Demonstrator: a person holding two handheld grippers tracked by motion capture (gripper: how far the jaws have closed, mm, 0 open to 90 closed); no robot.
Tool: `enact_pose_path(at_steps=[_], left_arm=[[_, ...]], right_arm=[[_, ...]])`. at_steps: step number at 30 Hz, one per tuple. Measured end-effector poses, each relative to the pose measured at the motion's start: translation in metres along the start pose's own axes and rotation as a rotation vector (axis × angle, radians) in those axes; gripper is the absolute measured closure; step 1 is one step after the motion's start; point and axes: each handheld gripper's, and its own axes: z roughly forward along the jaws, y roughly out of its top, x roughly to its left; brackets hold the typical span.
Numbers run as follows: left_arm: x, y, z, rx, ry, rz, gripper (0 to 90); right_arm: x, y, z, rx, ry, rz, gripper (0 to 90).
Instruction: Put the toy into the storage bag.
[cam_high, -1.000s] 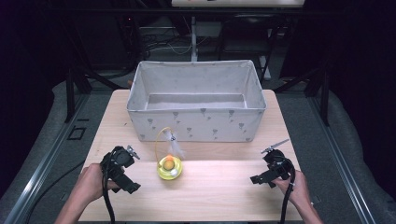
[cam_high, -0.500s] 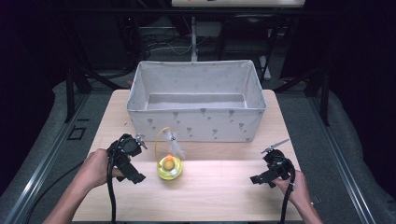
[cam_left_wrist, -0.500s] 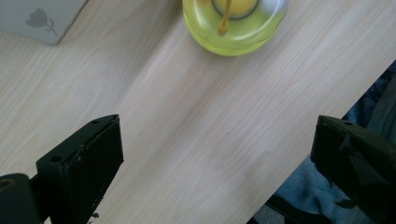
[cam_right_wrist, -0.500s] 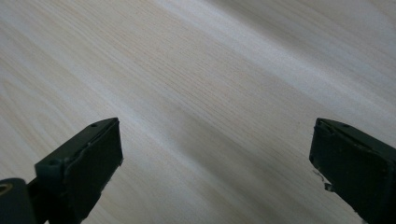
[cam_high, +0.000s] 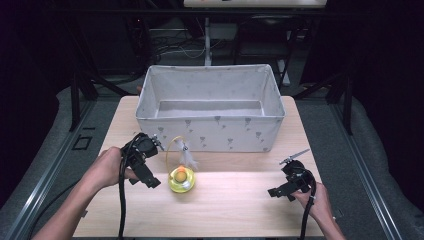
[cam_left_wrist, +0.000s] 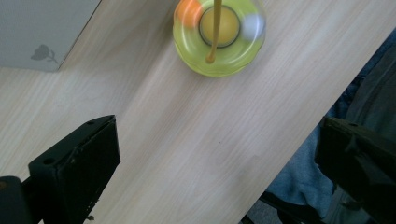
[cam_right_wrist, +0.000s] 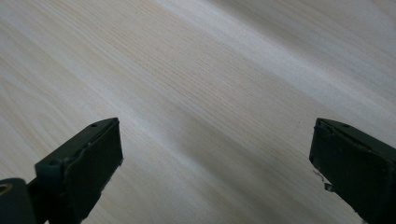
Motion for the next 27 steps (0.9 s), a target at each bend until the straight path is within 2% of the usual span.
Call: enact_pose_path(at_steps=[4,16,20,25,27], left_arm=[[0.001,0.007,-0.005,-0.003,-0.006,0.012,0.3],[0.008,0.038,-0.021,0.039,-0.014,0.048,0.5],[0.009,0.052,-0.024,0.067,-0.031,0.08,9.0],[0.009,0.065,-0.027,0.085,-0.026,0.101,17.1],[0.008,0.068,-0.028,0.087,-0.019,0.108,26.9]], right_arm=[[0.0,0.0,0.0,-0.007,-0.002,0.006,2.3],[-0.001,0.0,0.0,0.008,-0.006,-0.004,2.3],[-0.001,0.0,0.0,0.005,0.003,-0.001,2.4],[-0.001,0.0,0.0,0.003,0.005,0.0,2.4],[-0.001,0.0,0.001,-0.006,0.004,-0.005,2.4]])
